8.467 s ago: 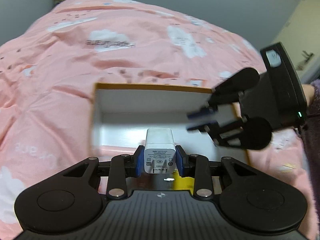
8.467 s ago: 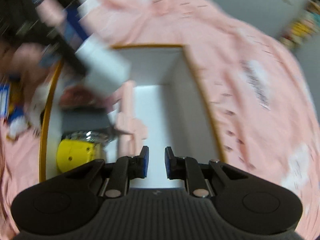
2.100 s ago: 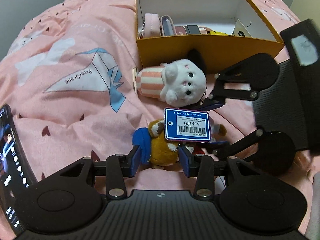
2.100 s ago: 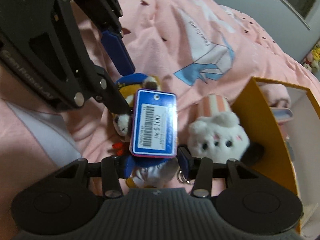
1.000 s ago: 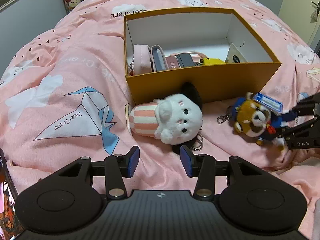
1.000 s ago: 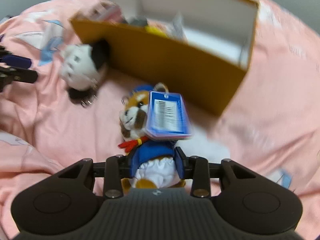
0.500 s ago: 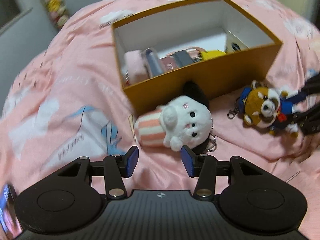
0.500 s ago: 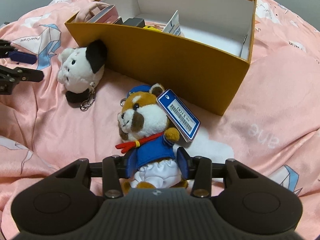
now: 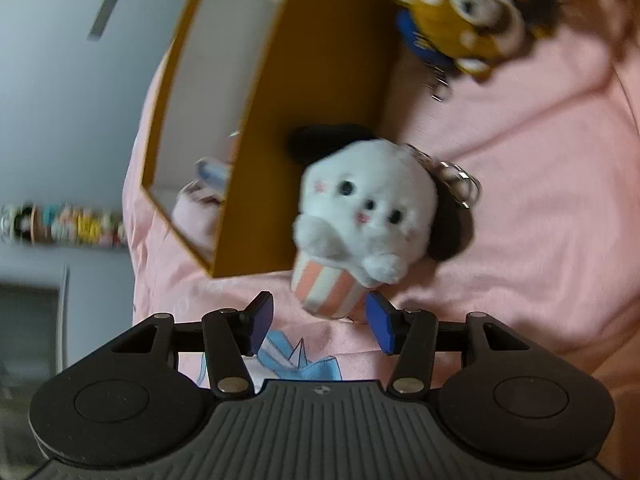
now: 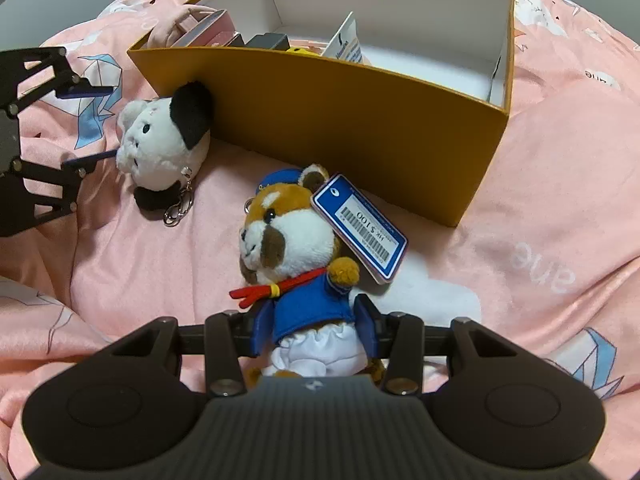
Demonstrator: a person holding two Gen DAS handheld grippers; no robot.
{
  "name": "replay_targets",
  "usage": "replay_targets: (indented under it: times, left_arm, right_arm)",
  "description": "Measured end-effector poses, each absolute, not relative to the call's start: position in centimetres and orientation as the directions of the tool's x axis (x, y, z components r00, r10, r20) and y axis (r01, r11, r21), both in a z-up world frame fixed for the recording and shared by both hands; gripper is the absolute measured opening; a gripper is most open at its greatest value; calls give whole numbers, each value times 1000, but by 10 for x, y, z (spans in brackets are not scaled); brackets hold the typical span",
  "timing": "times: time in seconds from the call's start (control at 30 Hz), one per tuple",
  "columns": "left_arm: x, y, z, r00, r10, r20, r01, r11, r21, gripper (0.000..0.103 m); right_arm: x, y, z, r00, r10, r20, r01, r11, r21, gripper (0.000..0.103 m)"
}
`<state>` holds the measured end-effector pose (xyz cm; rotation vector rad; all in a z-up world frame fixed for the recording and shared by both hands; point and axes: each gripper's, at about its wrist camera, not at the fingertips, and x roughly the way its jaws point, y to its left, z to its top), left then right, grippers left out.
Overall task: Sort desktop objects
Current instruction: 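Grasp the white dog plush in the striped cup with the left tool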
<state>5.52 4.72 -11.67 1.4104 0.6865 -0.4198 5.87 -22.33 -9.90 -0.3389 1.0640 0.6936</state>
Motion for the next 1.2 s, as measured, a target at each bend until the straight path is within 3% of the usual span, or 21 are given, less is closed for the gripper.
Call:
replay_targets:
  times: [0.2, 0.7, 0.83, 0.97, 1.1, 1.2]
  left_arm:
    - [65, 54, -125, 691, 82, -718, 709, 116, 696, 62]
    - [72, 43, -166, 757, 81, -648, 652, -137, 745, 65]
    - [74, 36, -153, 735, 127, -666, 673, -19, 739, 61]
    - [72, 32, -127, 639, 130, -758, 733, 198, 651, 60]
    - [73, 32, -95, 514, 81, -854, 744, 453, 491, 60]
    - [82, 39, -73, 394, 4, -919, 670, 683, 290, 59]
  right_arm:
    - [59, -223, -100, 298, 354, -887, -667, 742, 72, 47]
    - [63, -223, -108, 273, 358, -893, -665, 741, 93, 48]
    - [63, -224, -108, 274, 358, -893, -660, 745, 96, 48]
    - [62, -223, -107, 278, 352, -894, -662, 744, 88, 48]
    - [60, -225, -104, 281, 356, -891, -654, 751, 94, 45]
    - [60, -228, -100, 268, 377, -887, -636, 760, 131, 42]
